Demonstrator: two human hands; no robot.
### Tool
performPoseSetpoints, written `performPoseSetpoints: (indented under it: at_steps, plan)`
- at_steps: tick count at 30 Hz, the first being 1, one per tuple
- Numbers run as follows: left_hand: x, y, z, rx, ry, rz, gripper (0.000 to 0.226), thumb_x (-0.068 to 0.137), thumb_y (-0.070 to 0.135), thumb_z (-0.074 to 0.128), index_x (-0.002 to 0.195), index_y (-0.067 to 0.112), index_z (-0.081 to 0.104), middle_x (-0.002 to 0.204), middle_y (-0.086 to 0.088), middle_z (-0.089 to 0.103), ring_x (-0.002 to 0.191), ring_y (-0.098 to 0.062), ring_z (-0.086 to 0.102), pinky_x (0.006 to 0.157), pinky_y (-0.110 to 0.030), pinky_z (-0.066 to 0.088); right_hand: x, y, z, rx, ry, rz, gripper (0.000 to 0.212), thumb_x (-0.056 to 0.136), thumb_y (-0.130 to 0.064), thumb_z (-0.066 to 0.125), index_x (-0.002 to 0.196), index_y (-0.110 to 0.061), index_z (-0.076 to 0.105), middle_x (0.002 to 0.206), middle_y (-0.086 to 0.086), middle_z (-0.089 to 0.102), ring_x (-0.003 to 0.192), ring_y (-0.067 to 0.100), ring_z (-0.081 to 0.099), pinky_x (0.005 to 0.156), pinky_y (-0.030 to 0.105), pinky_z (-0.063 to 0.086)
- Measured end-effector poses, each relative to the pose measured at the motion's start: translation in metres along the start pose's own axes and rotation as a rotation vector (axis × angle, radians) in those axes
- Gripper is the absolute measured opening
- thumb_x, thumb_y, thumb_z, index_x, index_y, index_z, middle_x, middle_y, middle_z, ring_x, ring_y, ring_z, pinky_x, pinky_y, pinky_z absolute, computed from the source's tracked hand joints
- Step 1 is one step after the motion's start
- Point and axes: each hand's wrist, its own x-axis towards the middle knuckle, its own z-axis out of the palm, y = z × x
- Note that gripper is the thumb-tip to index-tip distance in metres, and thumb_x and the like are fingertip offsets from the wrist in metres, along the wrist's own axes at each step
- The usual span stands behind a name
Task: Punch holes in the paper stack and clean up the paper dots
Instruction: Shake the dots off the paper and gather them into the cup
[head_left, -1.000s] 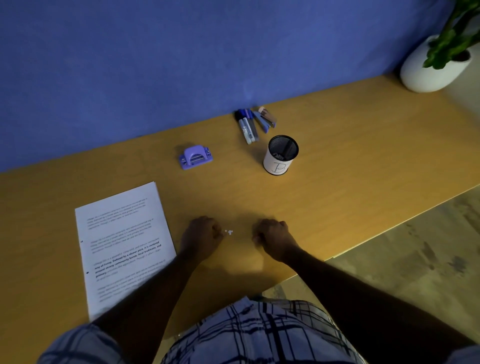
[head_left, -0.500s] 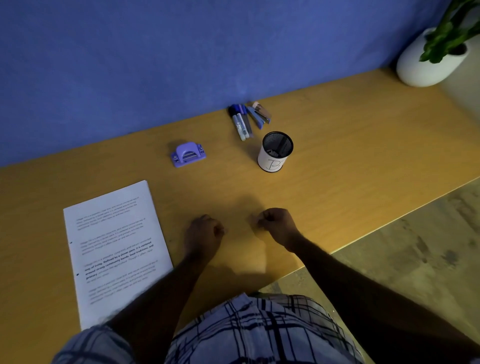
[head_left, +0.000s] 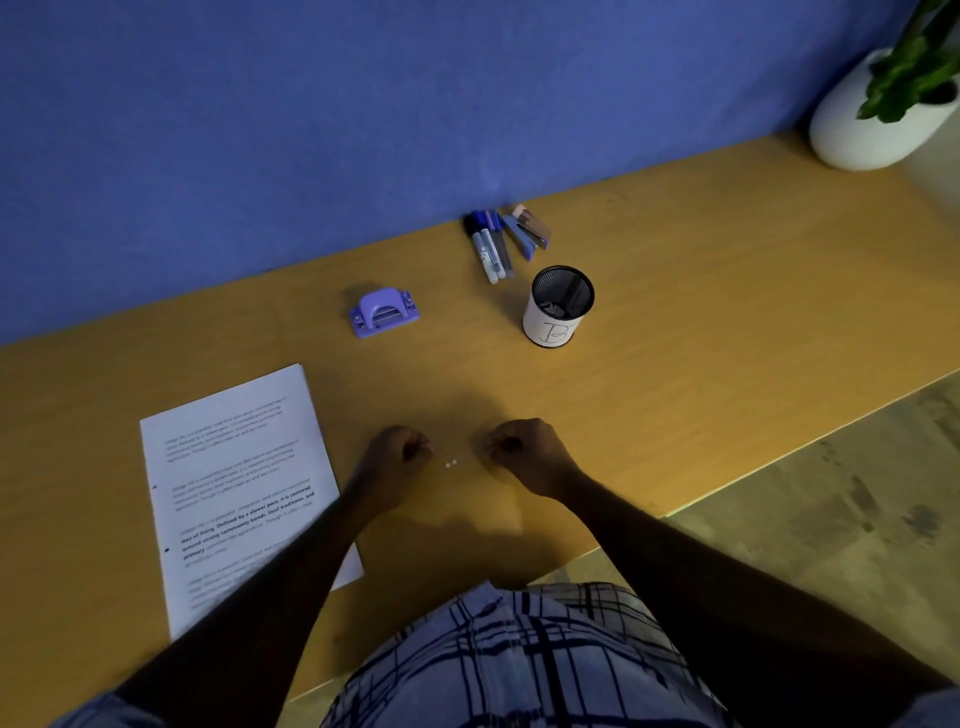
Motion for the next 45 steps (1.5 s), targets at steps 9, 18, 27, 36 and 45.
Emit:
performPoseSetpoints:
  at_steps: [9,18,27,36,45]
  plan:
    - [0.021,0.055,-0.024,-0.325,0.040,-0.017,0.019,0.094,0.022,0.060,0.089,0.005,0.066,0.074,-0.003,0.063,0.070,-0.014,0.056,0.070,-0.029,0.045,0.022,-0.032,-0.022,0.340,0.154,0.038,0.019,0.083,0.001,0.068,0.085,-0.018,0.074,0.073,-0.009,0.071,0.062,0.001,0.063,0.063,0.017,0.051]
    - [0.108,0.177,-0.011,-0.154,0.138,0.295,0.011,0.088,0.015,0.066,0.077,0.015,0.062,0.074,0.002,0.067,0.067,0.001,0.062,0.065,-0.016,0.051,0.063,-0.047,-0.130,0.081,0.465,-0.025,0.014,0.084,-0.008,0.065,0.091,-0.010,0.077,0.083,0.008,0.074,0.072,0.012,0.062,0.060,0.022,0.043]
    - [0.163,0.220,-0.001,0.386,0.034,0.403,0.020,0.086,0.010,0.066,0.104,0.003,0.072,0.101,-0.016,0.072,0.097,-0.027,0.067,0.080,-0.037,0.056,0.099,-0.049,-0.180,-0.372,0.354,-0.108,0.024,0.085,-0.005,0.056,0.098,-0.011,0.076,0.096,0.013,0.074,0.087,0.028,0.067,0.067,0.035,0.053]
    - [0.173,0.216,-0.008,0.501,0.075,0.454,0.022,0.087,0.019,0.067,0.108,0.015,0.073,0.106,-0.008,0.073,0.097,-0.022,0.067,0.078,-0.037,0.057,0.101,-0.047,-0.187,-0.373,0.406,-0.130,0.018,0.086,-0.008,0.061,0.095,-0.011,0.075,0.097,0.007,0.074,0.086,0.022,0.067,0.069,0.036,0.056]
    - [0.114,0.133,-0.022,0.146,0.149,0.337,0.007,0.085,0.025,0.069,0.087,0.018,0.068,0.075,0.012,0.065,0.067,0.007,0.057,0.059,-0.008,0.040,0.050,-0.035,-0.144,-0.136,0.526,-0.314,0.005,0.084,-0.010,0.069,0.089,-0.012,0.071,0.087,0.002,0.068,0.067,0.010,0.058,0.060,0.012,0.043]
